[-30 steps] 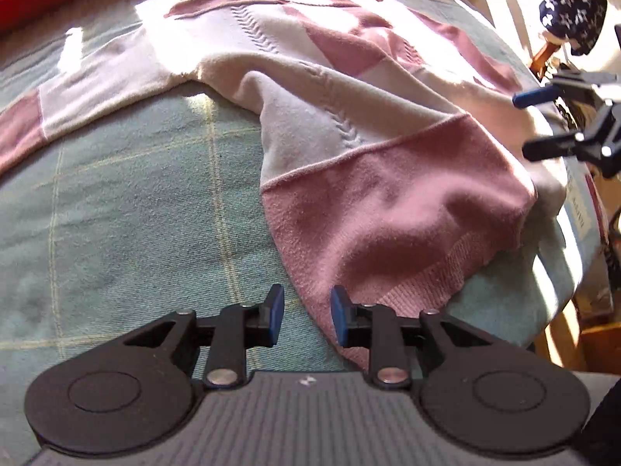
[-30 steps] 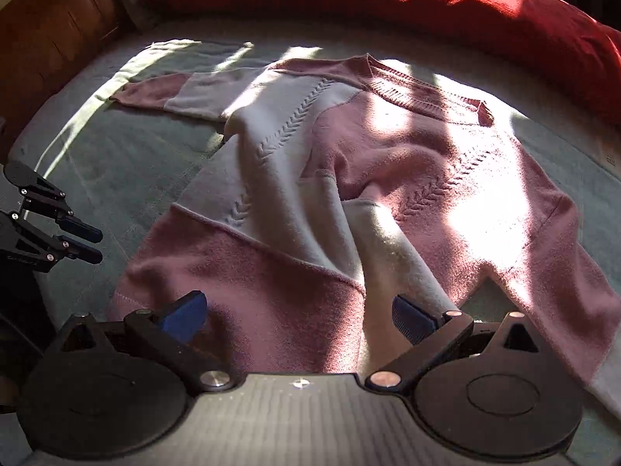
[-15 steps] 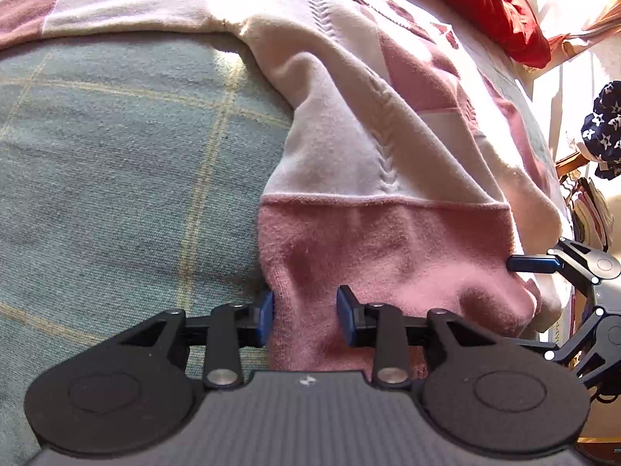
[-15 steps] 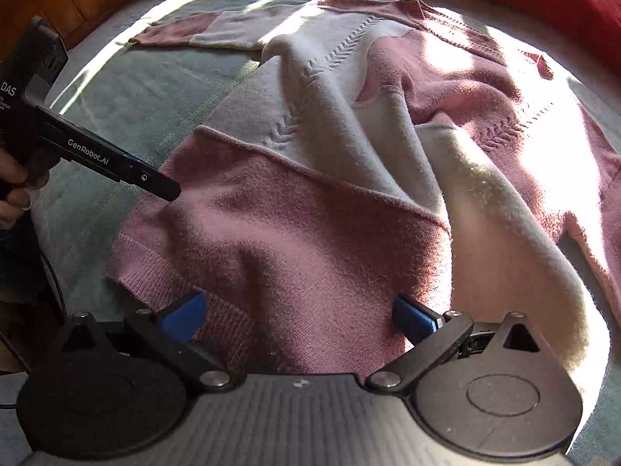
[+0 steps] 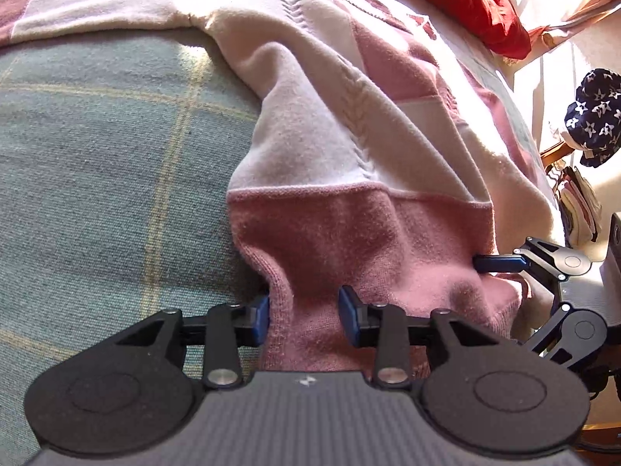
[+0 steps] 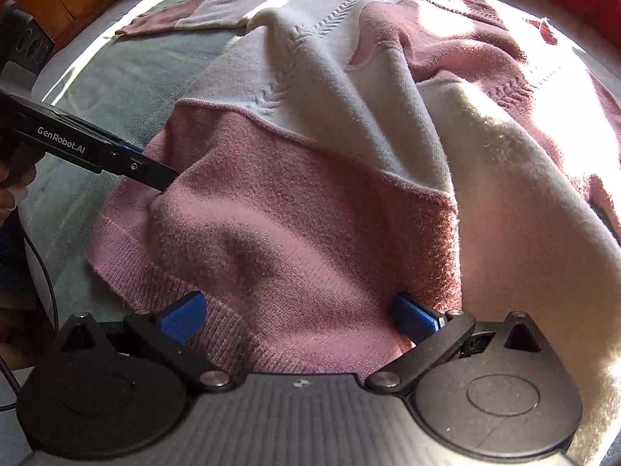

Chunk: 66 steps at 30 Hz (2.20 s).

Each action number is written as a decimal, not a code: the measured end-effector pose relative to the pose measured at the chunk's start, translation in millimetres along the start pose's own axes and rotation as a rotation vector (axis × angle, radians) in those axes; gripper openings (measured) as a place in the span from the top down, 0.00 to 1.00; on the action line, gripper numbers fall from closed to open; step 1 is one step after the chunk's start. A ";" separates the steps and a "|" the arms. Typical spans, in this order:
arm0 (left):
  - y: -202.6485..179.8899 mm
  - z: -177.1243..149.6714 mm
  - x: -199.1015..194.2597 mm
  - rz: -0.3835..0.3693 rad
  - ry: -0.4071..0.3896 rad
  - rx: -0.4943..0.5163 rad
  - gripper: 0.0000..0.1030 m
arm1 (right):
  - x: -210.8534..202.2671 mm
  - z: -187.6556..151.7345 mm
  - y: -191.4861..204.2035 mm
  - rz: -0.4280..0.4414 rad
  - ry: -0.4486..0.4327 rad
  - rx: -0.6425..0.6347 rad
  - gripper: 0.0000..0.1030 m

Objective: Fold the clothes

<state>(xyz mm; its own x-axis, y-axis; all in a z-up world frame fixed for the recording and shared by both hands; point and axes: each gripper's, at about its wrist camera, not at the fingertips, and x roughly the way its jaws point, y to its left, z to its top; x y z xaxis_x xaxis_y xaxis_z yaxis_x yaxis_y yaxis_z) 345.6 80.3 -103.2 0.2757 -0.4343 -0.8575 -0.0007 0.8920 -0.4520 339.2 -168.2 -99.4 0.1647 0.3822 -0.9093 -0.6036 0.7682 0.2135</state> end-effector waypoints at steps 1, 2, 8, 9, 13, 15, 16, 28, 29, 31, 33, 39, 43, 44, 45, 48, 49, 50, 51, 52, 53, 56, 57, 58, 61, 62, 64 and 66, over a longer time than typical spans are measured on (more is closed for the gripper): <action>0.1 0.6 0.8 0.000 0.001 -0.004 0.64 | 0.6 -0.4 1.6 -0.012 -0.004 0.009 0.00; 0.5 0.7 0.9 -0.003 0.001 -0.010 0.63 | 1.2 -0.9 3.2 -0.024 -0.009 0.017 0.00; 7.1 -7.2 -5.4 -0.036 -0.021 -0.076 0.62 | 4.0 -3.9 25.6 -0.150 -0.008 -0.069 0.00; 8.1 -8.8 -5.9 -0.043 -0.024 -0.081 0.60 | 2.1 -3.2 27.2 -0.154 -0.001 -0.066 0.00; 13.7 -8.4 -1.2 -0.072 -0.035 -0.103 0.60 | -13.4 0.0 24.0 -0.098 0.001 -0.019 0.00; 15.7 -5.8 1.8 -0.083 -0.046 -0.117 0.60 | -24.2 0.7 16.4 -0.057 -0.012 0.047 0.00; 16.1 -4.6 3.4 -0.085 -0.047 -0.121 0.60 | -29.8 -0.3 11.6 -0.038 -0.018 0.088 0.00; -0.4 -7.5 5.5 -0.004 -0.032 -0.103 0.62 | -53.2 -16.2 1.0 -0.006 -0.072 0.240 0.00; -3.7 -6.5 6.0 0.014 -0.030 -0.100 0.64 | -54.0 -17.0 0.8 -0.011 -0.077 0.242 0.00; -9.1 -7.2 4.7 0.059 -0.030 -0.092 0.69 | -56.6 -18.0 -1.0 0.000 -0.083 0.253 0.00; -10.6 -8.8 1.3 0.080 -0.031 -0.100 0.76 | -60.0 -19.1 -3.8 0.021 -0.089 0.264 0.00; -6.3 -18.7 -5.8 0.058 -0.040 -0.163 0.71 | -69.8 -27.2 -13.5 0.065 -0.116 0.264 0.00; -2.7 -23.0 3.9 0.036 -0.081 -0.188 0.67 | -74.4 -32.0 -16.0 0.082 -0.136 0.249 0.00; -4.0 -21.2 5.5 0.028 -0.089 -0.184 0.63 | -75.0 -32.9 -15.7 0.077 -0.141 0.248 0.00; -6.1 -19.6 6.6 0.025 -0.094 -0.170 0.61 | -75.8 -34.1 -15.1 0.064 -0.149 0.250 0.00; -13.7 -18.0 5.1 0.049 -0.080 -0.100 0.70 | -76.1 -37.9 -12.7 0.040 -0.164 0.281 0.00; -14.3 -19.1 2.0 0.058 -0.073 -0.079 0.75 | -75.8 -38.6 -11.1 0.031 -0.168 0.296 0.00; -12.3 -20.5 -2.0 0.062 -0.066 -0.072 0.87 | -75.5 -39.2 -9.6 0.022 -0.172 0.311 0.00; -10.4 -21.9 -5.9 0.066 -0.059 -0.066 0.93 | -74.9 -38.9 -7.2 0.018 -0.170 0.328 0.00; -7.5 -23.7 -10.2 0.063 -0.053 -0.067 0.94 | -75.2 -38.2 -3.8 0.015 -0.173 0.339 0.00; -4.3 -25.8 -15.3 0.058 -0.050 -0.075 0.95 | -76.1 -37.2 -0.1 0.013 -0.178 0.342 0.00; 1.0 -32.0 -34.7 0.048 -0.062 -0.056 0.95 | -78.9 -33.8 11.9 -0.006 -0.184 0.338 0.00; 2.9 -33.7 -41.2 0.044 -0.066 -0.050 0.95 | -79.1 -33.2 15.0 -0.011 -0.186 0.338 0.00; 5.6 -34.8 -47.6 0.038 -0.069 -0.049 0.95 | -78.8 -32.6 17.7 -0.013 -0.183 0.343 0.00; 15.0 -35.6 -65.1 0.042 -0.082 -0.055 0.96 | -76.9 -31.6 24.0 -0.014 -0.172 0.356 0.00; 18.2 -35.7 -69.5 0.047 -0.084 -0.054 0.96 | -76.3 -31.3 25.6 -0.013 -0.168 0.358 0.00; 24.6 -35.8 -78.4 0.057 -0.087 -0.051 0.96 | -76.0 -30.7 28.7 -0.013 -0.160 0.358 0.00; 32.0 -35.5 -80.8 0.063 -0.077 -0.052 0.95 | -77.9 -30.9 30.3 -0.019 -0.156 0.355 0.00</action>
<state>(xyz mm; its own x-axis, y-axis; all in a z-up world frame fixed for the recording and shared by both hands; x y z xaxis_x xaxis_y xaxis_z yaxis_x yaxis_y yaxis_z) 289.2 139.5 -57.1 0.3470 -0.3650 -0.8639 -0.0695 0.9086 -0.4118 284.0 -190.6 -33.1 0.3063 0.4184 -0.8551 -0.2962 0.8955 0.3321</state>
